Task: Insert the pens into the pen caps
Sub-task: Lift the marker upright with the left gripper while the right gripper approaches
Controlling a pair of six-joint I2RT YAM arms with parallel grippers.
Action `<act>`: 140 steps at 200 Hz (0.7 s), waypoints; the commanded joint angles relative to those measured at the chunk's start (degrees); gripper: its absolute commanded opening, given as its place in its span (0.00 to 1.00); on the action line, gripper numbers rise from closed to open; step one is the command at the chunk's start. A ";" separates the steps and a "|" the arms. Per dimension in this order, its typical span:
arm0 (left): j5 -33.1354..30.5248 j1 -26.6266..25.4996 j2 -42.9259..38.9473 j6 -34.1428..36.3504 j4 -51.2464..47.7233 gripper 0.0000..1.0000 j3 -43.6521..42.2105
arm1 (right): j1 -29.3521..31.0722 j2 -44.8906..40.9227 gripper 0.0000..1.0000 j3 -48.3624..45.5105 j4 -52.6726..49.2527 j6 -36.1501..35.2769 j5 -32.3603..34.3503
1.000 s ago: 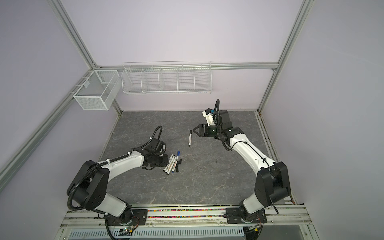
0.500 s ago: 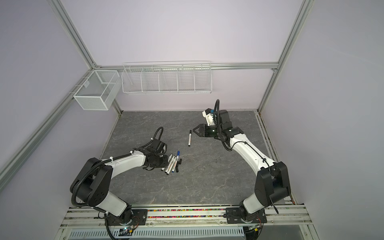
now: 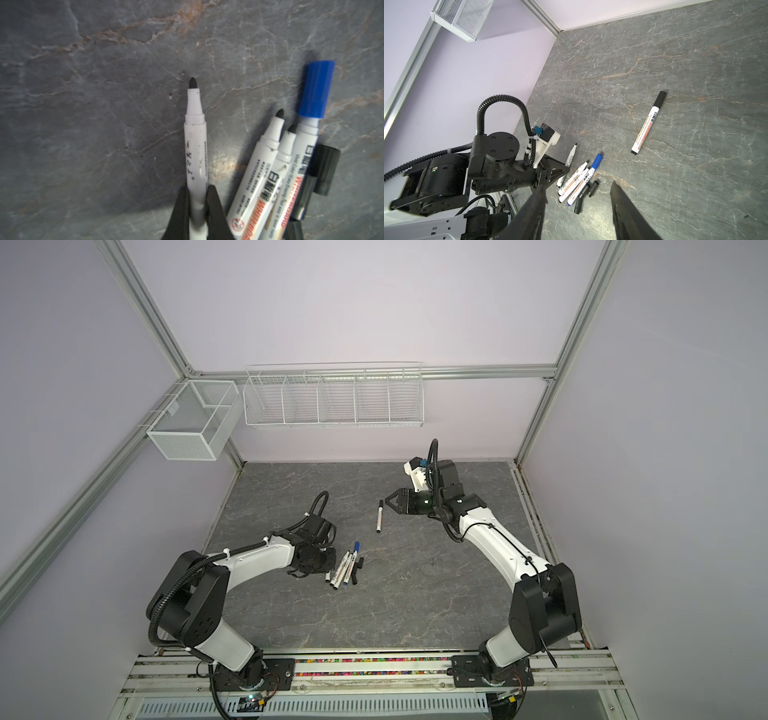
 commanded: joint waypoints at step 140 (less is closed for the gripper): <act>17.05 -3.41 -17.64 4.09 22.53 0.00 0.84 | 9.02 15.22 0.49 11.82 -1.41 -3.19 -9.79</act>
